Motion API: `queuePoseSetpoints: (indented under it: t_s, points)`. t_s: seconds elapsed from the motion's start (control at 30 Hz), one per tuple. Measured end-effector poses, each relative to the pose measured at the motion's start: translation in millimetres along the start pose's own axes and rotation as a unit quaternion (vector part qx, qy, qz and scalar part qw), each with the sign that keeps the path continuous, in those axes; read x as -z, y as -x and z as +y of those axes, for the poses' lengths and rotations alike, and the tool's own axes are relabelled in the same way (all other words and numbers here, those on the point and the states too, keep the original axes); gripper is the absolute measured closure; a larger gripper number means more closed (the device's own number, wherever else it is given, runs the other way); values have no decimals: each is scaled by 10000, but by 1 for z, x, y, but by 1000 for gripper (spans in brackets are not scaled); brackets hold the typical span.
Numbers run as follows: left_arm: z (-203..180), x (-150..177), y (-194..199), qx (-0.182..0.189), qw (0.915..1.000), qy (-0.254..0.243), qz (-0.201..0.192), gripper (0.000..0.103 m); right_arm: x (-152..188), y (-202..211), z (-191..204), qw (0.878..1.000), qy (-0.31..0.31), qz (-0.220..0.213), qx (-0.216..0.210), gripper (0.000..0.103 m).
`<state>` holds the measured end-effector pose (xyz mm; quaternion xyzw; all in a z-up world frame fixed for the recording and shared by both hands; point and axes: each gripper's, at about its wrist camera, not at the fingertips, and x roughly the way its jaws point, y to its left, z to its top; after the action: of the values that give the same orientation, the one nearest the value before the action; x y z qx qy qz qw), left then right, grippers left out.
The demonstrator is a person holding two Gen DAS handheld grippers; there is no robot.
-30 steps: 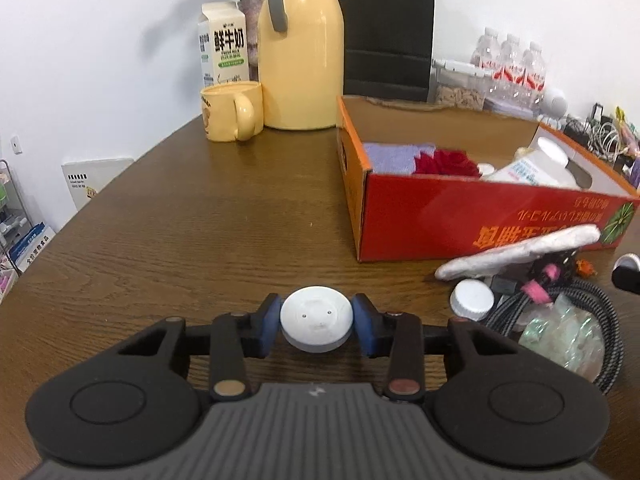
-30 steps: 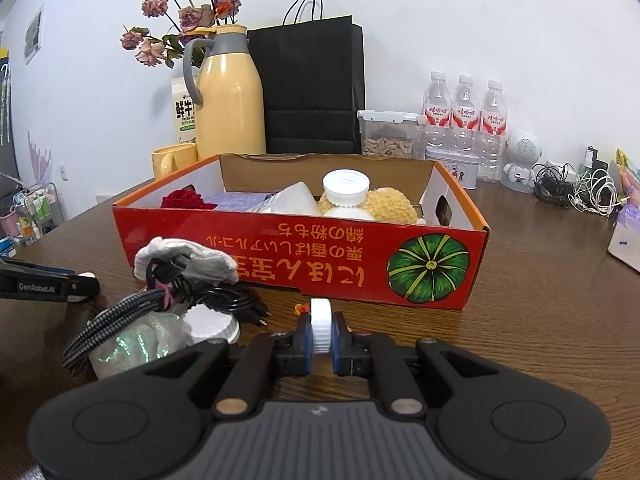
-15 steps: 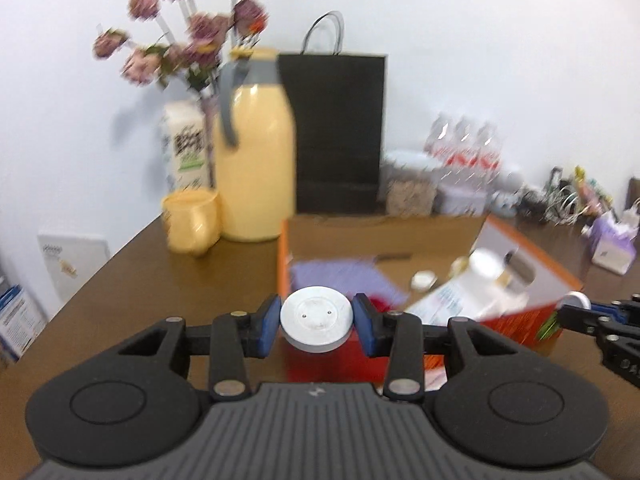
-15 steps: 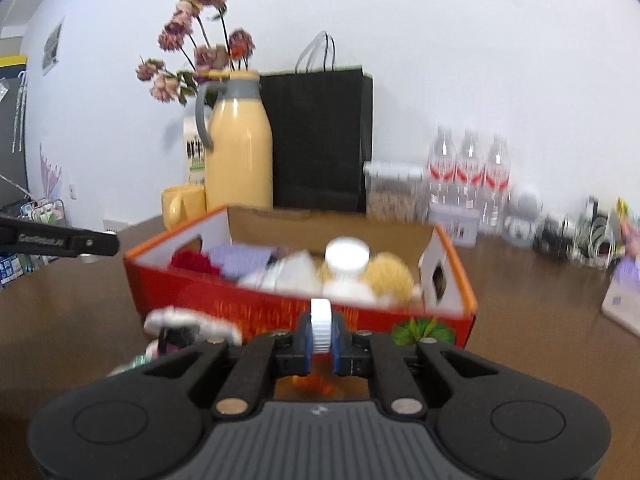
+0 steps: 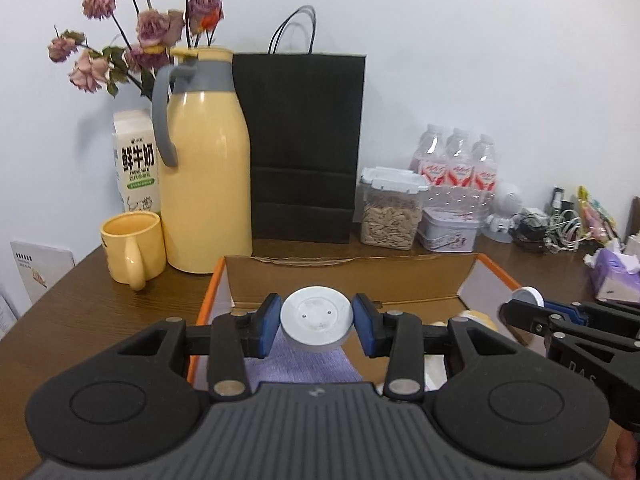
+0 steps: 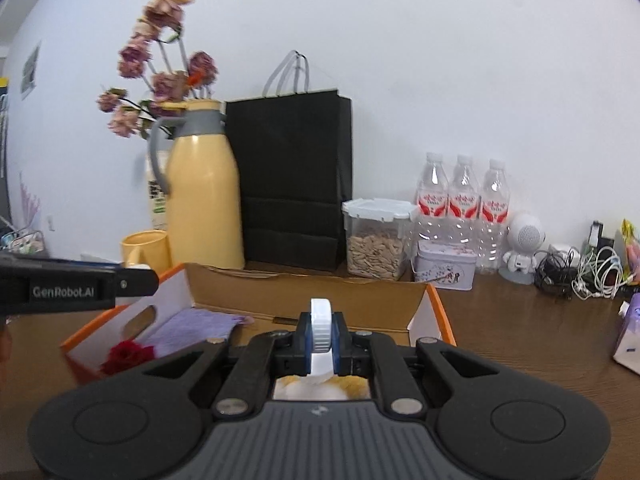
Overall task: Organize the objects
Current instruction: 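Lower the white disc and small cap into the box and open both tools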
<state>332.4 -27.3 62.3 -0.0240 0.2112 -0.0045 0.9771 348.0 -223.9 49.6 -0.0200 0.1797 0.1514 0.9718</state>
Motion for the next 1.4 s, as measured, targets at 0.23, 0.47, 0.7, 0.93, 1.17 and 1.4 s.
queuePoseSetpoints:
  t_s: [0.23, 0.47, 0.7, 0.93, 1.17, 1.4]
  points:
    - [6, 12, -31, 68, 9994, -2, 349, 63, 11, -28, -14, 9997, -165, 183, 75, 94]
    - [0, 18, -33, 26, 9990, -159, 407, 63, 13, -39, -33, 9988, -235, 323, 286, 94]
    - [-3, 20, -30, 21, 9992, -211, 346, 62, 19, -45, -29, 9983, -134, 501, 254, 94]
    - [-2, 20, -20, -53, 9996, -250, 139, 53, 18, -43, -30, 9985, -191, 467, 228, 89]
    - [2, 15, -2, -179, 9991, -213, -316, 14, 17, -35, -31, 9991, -235, 276, 225, 49]
    - [6, 13, 8, -272, 9983, -111, -503, 0, 14, -28, -30, 9995, -236, 106, 200, 20]
